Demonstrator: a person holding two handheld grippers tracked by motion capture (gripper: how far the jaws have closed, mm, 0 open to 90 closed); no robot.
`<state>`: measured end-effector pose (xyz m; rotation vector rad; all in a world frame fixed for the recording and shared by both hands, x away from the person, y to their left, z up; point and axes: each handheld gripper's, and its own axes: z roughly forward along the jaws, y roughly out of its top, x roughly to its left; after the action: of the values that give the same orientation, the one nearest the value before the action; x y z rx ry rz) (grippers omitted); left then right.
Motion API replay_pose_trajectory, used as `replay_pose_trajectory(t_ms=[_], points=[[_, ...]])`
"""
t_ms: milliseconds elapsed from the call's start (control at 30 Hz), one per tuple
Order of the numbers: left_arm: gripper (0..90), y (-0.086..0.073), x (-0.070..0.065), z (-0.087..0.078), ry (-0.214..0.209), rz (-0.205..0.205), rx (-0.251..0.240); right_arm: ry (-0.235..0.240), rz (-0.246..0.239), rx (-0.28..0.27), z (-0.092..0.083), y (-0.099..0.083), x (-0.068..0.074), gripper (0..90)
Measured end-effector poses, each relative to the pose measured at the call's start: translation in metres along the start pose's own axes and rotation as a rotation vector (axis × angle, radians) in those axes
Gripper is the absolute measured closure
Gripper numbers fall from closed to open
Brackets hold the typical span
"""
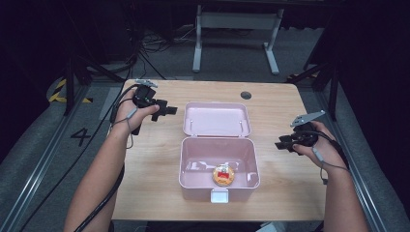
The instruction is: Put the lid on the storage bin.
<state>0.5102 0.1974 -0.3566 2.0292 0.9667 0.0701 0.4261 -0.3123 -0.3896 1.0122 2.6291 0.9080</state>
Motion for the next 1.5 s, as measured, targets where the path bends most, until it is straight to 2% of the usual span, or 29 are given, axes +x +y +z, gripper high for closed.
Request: replay_pose_trajectory(t_ms=[167,233,300,633,700,733,800,867,967,1200,1267,1333,1500], points=[[35.7,0.009,0.001,0.017,0.005,-0.015,-0.006,0.003,-0.017,-0.003,0.002,0.003,0.002,63.9],[35.6,0.012,0.002,0.023,0.01,-0.014,0.006,0.003,-0.017,-0.003,0.002,0.004,0.003,63.9],[35.5,0.014,0.003,0.027,0.017,-0.007,0.01,0.004,-0.017,-0.004,0.002,0.004,0.002,63.9],[34.9,0.017,0.009,0.051,0.031,-0.023,0.034,0.005,-0.02,0.006,0.004,0.004,0.003,63.9],[34.1,0.017,0.01,0.057,0.019,-0.044,0.021,0.004,-0.024,0.008,0.005,0.004,0.004,63.9],[33.9,0.017,0.012,0.059,0.016,-0.035,0.024,0.006,-0.025,0.009,0.005,0.004,0.004,63.9],[33.8,0.017,0.011,0.064,0.006,-0.049,0.028,0.006,-0.025,0.01,0.005,0.005,0.004,63.8],[33.8,0.017,0.011,0.069,0.018,-0.025,0.039,0.007,-0.027,0.009,0.005,0.005,0.005,63.8],[34.0,0.016,0.01,0.072,0.013,-0.024,0.045,0.007,-0.028,0.009,0.006,0.005,0.004,63.8],[42.6,0.016,0.01,0.081,0.002,-0.021,0.059,0.004,-0.031,0.009,0.006,0.005,0.005,63.8],[43.2,0.016,0.01,0.082,0.001,-0.037,0.067,0.005,-0.031,0.008,0.006,0.005,0.005,63.8],[44.3,0.015,0.011,0.084,0.006,-0.035,0.076,0.003,-0.033,0.009,0.006,0.005,0.005,63.8],[53.6,0.014,0.012,0.087,-0.017,-0.058,0.088,0.007,-0.031,0.005,0.005,0.004,0.005,63.8]])
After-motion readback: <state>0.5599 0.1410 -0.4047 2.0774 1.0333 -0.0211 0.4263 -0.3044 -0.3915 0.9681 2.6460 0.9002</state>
